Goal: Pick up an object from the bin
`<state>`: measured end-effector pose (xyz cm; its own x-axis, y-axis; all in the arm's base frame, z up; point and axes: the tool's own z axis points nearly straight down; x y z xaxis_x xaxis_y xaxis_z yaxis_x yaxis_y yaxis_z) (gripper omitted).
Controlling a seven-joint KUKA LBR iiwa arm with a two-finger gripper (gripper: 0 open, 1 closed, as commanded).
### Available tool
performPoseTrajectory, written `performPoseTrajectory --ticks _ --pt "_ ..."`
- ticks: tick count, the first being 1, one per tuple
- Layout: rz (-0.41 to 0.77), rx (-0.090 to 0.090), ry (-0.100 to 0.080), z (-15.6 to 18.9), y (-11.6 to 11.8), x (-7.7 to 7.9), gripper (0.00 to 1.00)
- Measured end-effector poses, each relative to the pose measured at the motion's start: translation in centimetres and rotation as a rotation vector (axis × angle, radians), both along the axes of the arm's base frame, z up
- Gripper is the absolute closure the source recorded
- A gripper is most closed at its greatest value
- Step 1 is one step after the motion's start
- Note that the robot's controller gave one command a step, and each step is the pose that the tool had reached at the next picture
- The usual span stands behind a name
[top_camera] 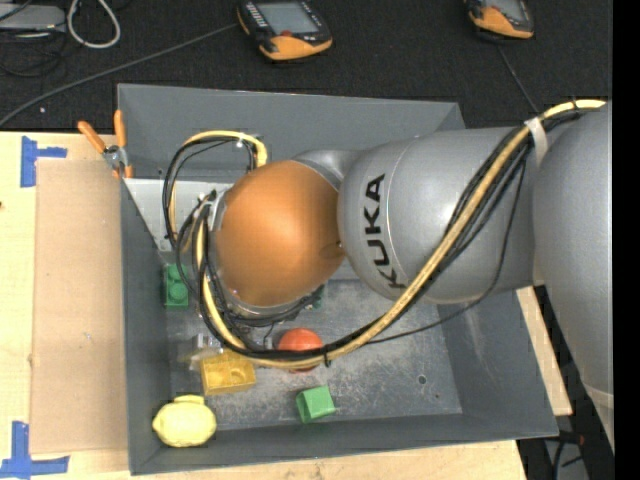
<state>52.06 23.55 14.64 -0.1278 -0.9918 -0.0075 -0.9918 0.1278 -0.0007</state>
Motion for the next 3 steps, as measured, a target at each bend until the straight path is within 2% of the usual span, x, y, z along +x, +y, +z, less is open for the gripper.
performPoseTrajectory --ticks 1,2,3 --pt "0.264 -0.001 0.007 0.2 -0.8 -0.6 1.0" --pt "0.132 -0.001 0.008 -0.4 -0.8 -0.3 1.0" --pt "0.308 0.001 0.011 5.2 -1.3 -0.6 1.0"
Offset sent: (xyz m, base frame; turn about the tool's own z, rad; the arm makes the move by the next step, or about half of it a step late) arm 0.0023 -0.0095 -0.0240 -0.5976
